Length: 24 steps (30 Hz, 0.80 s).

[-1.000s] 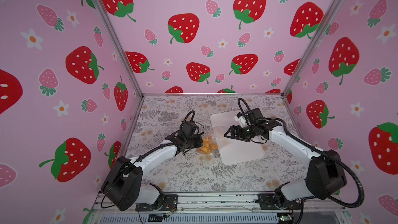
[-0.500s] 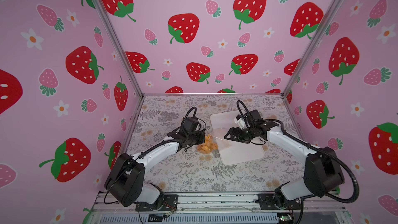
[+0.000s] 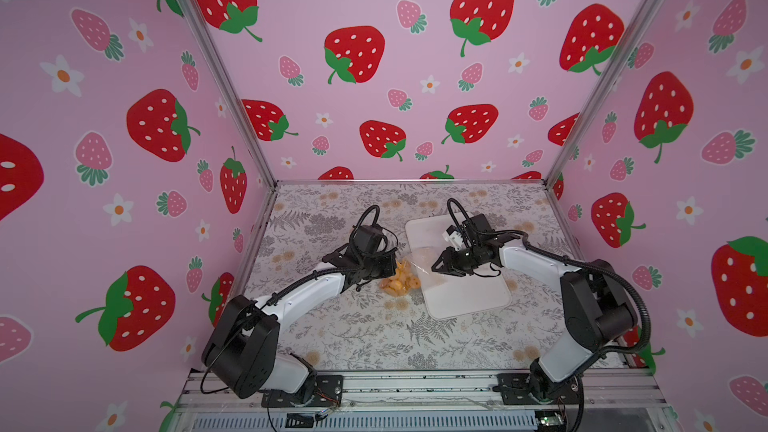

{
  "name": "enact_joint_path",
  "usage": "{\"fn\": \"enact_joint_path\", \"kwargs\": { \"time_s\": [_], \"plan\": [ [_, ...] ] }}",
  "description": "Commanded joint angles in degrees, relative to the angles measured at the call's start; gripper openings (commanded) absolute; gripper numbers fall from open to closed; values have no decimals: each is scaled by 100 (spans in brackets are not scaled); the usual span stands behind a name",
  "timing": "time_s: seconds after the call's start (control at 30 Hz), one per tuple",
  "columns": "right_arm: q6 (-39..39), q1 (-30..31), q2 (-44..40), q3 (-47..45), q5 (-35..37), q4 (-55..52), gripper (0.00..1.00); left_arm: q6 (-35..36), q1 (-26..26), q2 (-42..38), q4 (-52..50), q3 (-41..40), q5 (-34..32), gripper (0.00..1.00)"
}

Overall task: Pour cookies out of the ziploc bag
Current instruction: Adjust the ziploc bag on the tray.

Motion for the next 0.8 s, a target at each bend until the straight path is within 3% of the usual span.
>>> {"fn": "enact_joint_path", "kwargs": {
  "time_s": [0.0, 0.23, 0.47, 0.57, 0.73, 0.77],
  "plan": [
    [76, -13, -186, -10, -164, 85, 22, 105, 19, -78, 15, 439, 130, 0],
    [111, -169, -450, -63, -114, 28, 1, 236, 19, 47, -134, 890, 278, 0],
    [120, -492, -748, -262, -22, -28, 1, 270, -19, 356, -162, 1432, 506, 0],
    [-26, -648, -704, -304, 10, -254, 20, 282, -104, 612, -183, 1731, 549, 0],
    [-288, -725, -1315, -353, 957, -839, 70, 278, -281, 1118, -162, 2171, 598, 0],
    [-306, -728, -1465, -352, 1103, -907, 76, 286, -324, 1212, -161, 2246, 603, 0]
  ]
}}
